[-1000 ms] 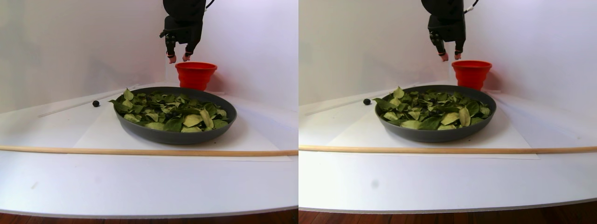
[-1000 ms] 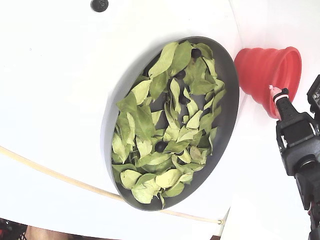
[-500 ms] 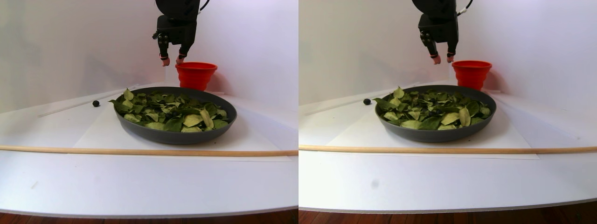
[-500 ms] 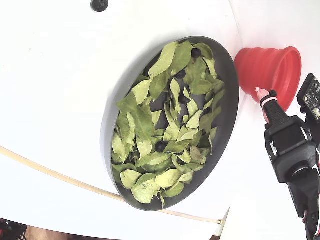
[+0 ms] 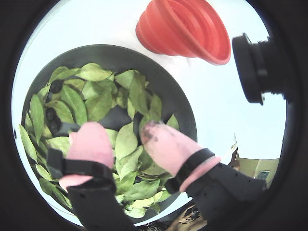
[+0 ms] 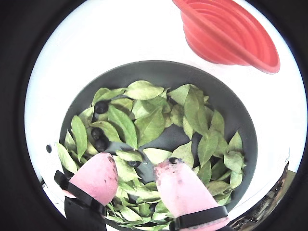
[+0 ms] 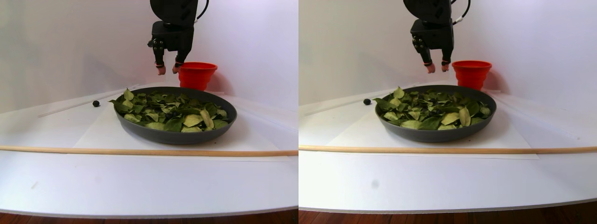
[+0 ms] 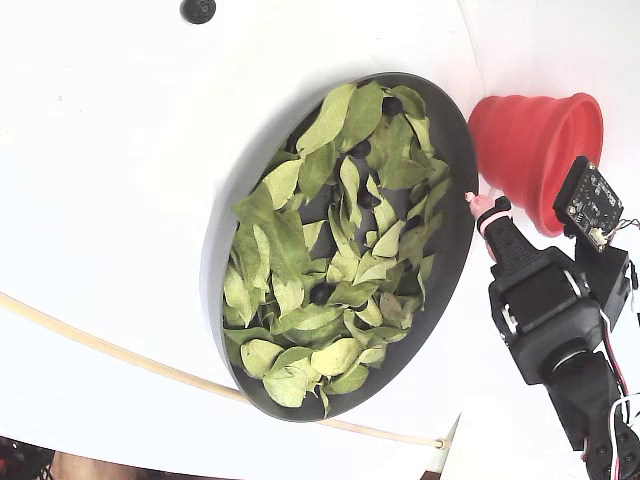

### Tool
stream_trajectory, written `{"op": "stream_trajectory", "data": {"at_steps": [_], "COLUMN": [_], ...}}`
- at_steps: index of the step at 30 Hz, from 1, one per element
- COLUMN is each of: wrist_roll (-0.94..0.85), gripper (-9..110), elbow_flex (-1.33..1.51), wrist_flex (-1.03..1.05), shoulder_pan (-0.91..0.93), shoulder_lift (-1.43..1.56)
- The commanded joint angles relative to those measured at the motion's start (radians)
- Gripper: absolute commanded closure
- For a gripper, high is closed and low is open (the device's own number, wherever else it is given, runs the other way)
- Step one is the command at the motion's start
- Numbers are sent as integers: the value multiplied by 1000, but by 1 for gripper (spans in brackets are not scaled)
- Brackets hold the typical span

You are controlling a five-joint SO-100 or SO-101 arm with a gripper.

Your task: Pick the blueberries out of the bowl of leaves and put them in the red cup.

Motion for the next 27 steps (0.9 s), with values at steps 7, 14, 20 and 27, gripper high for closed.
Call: {"op": "stream_trajectory", "data": {"at_steps": [7,14,20,27], "wrist_roll": [-21,-20,-18,-14], "gripper": [87,87,87,87], "elbow_flex": [32,58,77,83], "wrist_flex": [-78,-101,-118,-147], "shoulder_pan": [-14,-28,-34,-34], "shoulder_lift": [120,89,67,14]}}
